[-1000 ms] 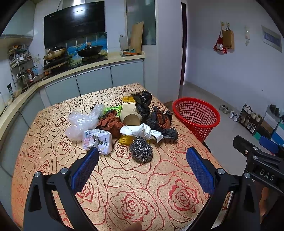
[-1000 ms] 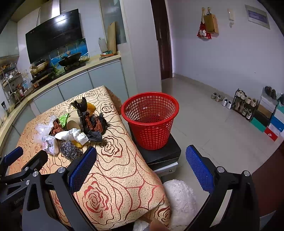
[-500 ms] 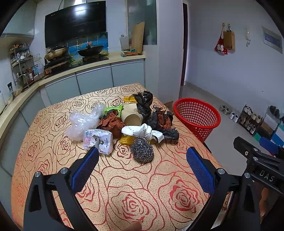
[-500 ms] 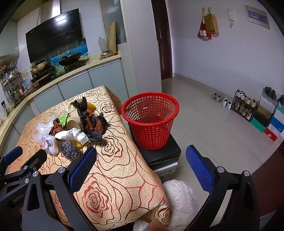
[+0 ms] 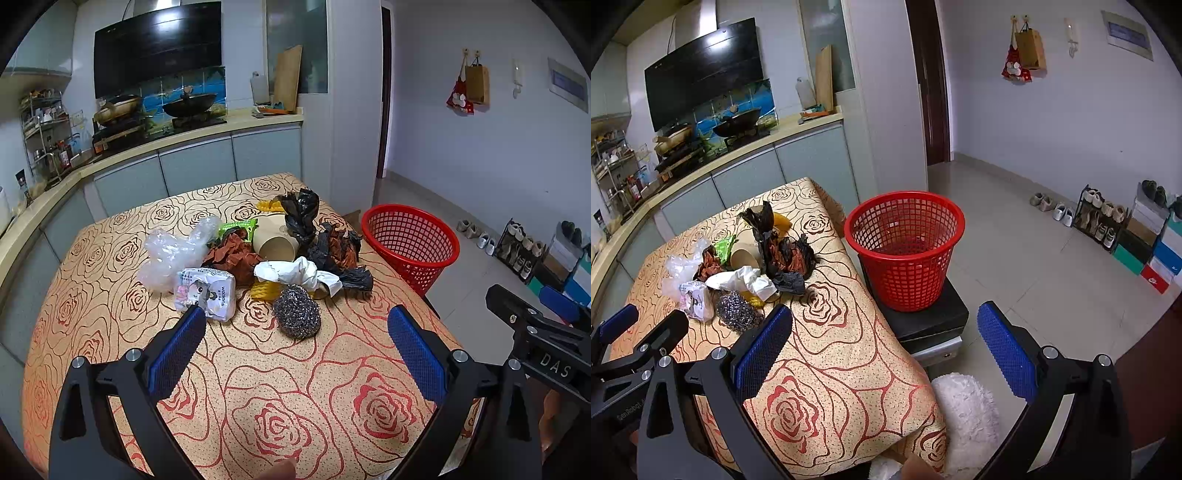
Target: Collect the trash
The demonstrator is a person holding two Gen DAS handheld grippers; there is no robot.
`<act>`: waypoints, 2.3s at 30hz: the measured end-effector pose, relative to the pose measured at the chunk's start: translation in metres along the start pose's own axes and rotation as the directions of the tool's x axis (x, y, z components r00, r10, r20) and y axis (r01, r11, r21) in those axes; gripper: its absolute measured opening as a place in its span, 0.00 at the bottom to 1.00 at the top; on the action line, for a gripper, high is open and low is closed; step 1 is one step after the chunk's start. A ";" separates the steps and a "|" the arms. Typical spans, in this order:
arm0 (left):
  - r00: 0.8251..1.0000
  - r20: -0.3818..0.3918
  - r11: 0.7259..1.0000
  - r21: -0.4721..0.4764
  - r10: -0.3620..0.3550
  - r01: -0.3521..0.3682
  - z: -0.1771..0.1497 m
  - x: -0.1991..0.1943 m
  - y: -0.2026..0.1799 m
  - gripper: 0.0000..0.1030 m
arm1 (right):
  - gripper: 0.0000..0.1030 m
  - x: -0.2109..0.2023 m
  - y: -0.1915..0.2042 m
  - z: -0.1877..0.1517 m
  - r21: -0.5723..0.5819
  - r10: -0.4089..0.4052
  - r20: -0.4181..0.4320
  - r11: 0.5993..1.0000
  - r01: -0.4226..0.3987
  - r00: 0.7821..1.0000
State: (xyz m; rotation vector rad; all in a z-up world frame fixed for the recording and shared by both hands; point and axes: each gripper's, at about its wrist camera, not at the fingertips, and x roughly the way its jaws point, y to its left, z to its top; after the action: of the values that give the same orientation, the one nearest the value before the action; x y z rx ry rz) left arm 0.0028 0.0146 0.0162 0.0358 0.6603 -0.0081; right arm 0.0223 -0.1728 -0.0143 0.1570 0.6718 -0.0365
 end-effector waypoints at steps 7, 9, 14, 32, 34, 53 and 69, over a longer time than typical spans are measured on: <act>1.000 0.001 1.000 0.002 0.000 0.000 0.000 0.000 0.000 0.93 | 0.95 -0.001 0.000 0.000 0.000 0.000 0.001 1.000 0.000 1.000; 1.000 0.001 1.000 0.001 0.000 0.000 0.000 0.000 0.000 0.93 | 0.95 0.000 0.000 0.000 -0.001 0.000 0.000 1.000 0.000 1.000; 1.000 0.004 1.000 0.000 0.001 -0.001 0.000 -0.001 0.001 0.93 | 0.95 -0.001 0.000 0.000 0.000 0.000 0.000 1.000 0.000 1.000; 1.000 -0.001 1.000 -0.008 0.001 -0.001 -0.002 0.001 0.003 0.93 | 0.95 0.001 0.002 -0.001 -0.004 0.000 -0.004 1.000 0.000 1.000; 1.000 -0.004 1.000 -0.011 0.002 -0.002 -0.003 0.002 0.004 0.93 | 0.95 0.002 0.002 -0.002 -0.005 0.000 -0.009 1.000 0.000 1.000; 0.997 -0.048 0.993 -0.095 0.061 -0.065 -0.010 0.021 0.052 0.93 | 0.95 0.020 0.019 0.000 -0.057 0.055 -0.053 0.997 -0.058 0.997; 0.989 -0.081 0.976 -0.172 0.124 -0.136 -0.018 0.048 0.113 0.93 | 0.95 0.049 0.043 0.003 -0.116 0.100 -0.120 0.987 -0.114 0.988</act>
State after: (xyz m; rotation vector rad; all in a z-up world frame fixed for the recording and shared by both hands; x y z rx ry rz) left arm 0.0313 0.1287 -0.0243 -0.0925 0.7254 0.1786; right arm 0.0662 -0.1305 -0.0367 0.0769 0.7766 0.1178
